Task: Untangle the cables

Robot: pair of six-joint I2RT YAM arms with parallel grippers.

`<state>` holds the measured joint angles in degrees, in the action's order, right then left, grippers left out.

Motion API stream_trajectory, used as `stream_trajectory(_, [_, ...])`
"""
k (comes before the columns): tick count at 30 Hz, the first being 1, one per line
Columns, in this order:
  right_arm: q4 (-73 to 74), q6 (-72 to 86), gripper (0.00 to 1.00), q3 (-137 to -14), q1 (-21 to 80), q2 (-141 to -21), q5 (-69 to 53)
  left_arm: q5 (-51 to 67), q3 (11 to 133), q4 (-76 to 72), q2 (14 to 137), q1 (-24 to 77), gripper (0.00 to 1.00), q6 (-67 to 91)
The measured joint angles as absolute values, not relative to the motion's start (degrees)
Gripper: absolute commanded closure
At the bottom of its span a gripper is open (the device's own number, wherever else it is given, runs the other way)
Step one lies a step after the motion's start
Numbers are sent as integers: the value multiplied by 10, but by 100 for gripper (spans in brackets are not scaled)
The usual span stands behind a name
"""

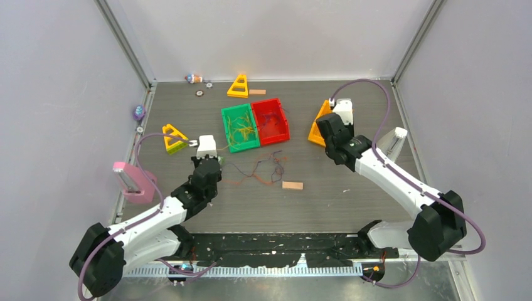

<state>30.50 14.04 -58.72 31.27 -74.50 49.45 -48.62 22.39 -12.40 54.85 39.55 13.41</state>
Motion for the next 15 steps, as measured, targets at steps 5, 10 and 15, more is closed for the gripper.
stream_trajectory(5, [268, 124, 29, -559, 311, -727, 326, -415, 224, -135, 554, 394, 100, 126])
stream_trajectory(10, [213, 118, 31, -545, 316, -762, 128, -359, 227, -133, 573, 394, 89, 116])
stream_trajectory(15, [165, 133, 34, -554, 346, -831, 11, -319, 246, -117, 576, 394, 54, 112])
